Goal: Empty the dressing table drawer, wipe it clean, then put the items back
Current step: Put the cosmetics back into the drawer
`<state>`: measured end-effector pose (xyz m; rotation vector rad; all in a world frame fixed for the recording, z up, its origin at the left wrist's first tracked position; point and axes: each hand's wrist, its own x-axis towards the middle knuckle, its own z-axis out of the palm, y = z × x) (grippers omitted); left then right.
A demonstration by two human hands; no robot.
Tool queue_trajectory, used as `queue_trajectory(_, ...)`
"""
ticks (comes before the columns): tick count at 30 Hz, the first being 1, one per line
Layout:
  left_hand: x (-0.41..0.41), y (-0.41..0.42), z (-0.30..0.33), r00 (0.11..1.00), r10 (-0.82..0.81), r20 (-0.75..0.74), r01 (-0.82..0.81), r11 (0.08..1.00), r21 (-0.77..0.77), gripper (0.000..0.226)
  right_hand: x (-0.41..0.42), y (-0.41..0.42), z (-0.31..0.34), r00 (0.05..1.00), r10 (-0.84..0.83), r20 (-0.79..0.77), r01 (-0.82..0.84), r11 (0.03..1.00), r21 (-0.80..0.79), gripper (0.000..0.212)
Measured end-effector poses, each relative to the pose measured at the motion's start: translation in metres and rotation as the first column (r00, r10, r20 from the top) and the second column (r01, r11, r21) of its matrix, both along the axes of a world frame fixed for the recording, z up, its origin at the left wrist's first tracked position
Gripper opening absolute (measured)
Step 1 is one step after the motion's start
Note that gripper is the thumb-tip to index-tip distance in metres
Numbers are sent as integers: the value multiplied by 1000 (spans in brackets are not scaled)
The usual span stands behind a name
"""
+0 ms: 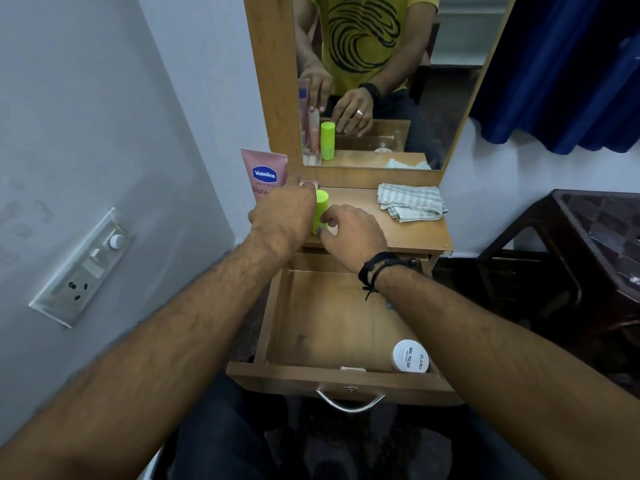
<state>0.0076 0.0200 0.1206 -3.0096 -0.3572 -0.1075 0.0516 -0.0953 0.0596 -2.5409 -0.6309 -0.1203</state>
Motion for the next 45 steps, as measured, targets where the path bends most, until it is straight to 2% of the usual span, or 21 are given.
queue_trajectory(5,-3,-1,5,1000,-1,3,1,999,35,80,0,-3,-3,1000,-1,-6,1,1000,6,27)
queue_trajectory(10,-12,-6,21,1000,3,-25,-3,1000,-9,59,-5,-9,-2,1000,-5,-4,5,1000,14,26)
queue_trajectory(13,-23,-10,35,999,-11,52,16,994,-110,39,-11,-24,4,1000,24,-9,-23,998,59,25)
queue_trajectory(16,-37,-14,39,997,-64,47,72,977,-201,30,-15,-48,18,990,84,-111,-78,996,49,23)
queue_trajectory(19,-43,-22,19,988,-139,-67,109,934,-341,28,-19,-71,35,959,119,-257,-142,987,-71,21)
queue_trajectory(22,-41,-32,-26,979,-193,-69,146,893,-425,26,-25,-80,37,930,133,-341,-224,944,-243,20)
queue_trajectory(26,-43,-49,-96,975,-214,-58,132,769,-625,21,-33,-82,6,887,72,-456,-314,818,-482,20)
queue_trajectory(28,-47,-55,-120,977,-207,-48,118,718,-686,21,-38,-86,-12,879,72,-472,-350,770,-533,22)
queue_trajectory(31,-49,-61,-143,979,-196,-55,92,666,-740,24,-44,-90,-34,862,70,-502,-369,766,-527,33)
queue_trajectory(34,-49,-62,-158,966,-223,-130,56,674,-737,24,-44,-90,-51,856,52,-514,-386,725,-570,27)
queue_trajectory(37,-47,-65,-167,950,-239,-203,30,713,-700,23,-46,-93,-62,890,62,-452,-362,699,-617,41)
queue_trajectory(41,-45,-75,-175,941,-258,-217,33,711,-702,22,-48,-96,-65,904,23,-428,-336,658,-674,26)
queue_trajectory(45,-41,-82,-178,932,-297,-206,82,729,-680,21,-54,-93,-62,933,-65,-355,-255,576,-776,31)
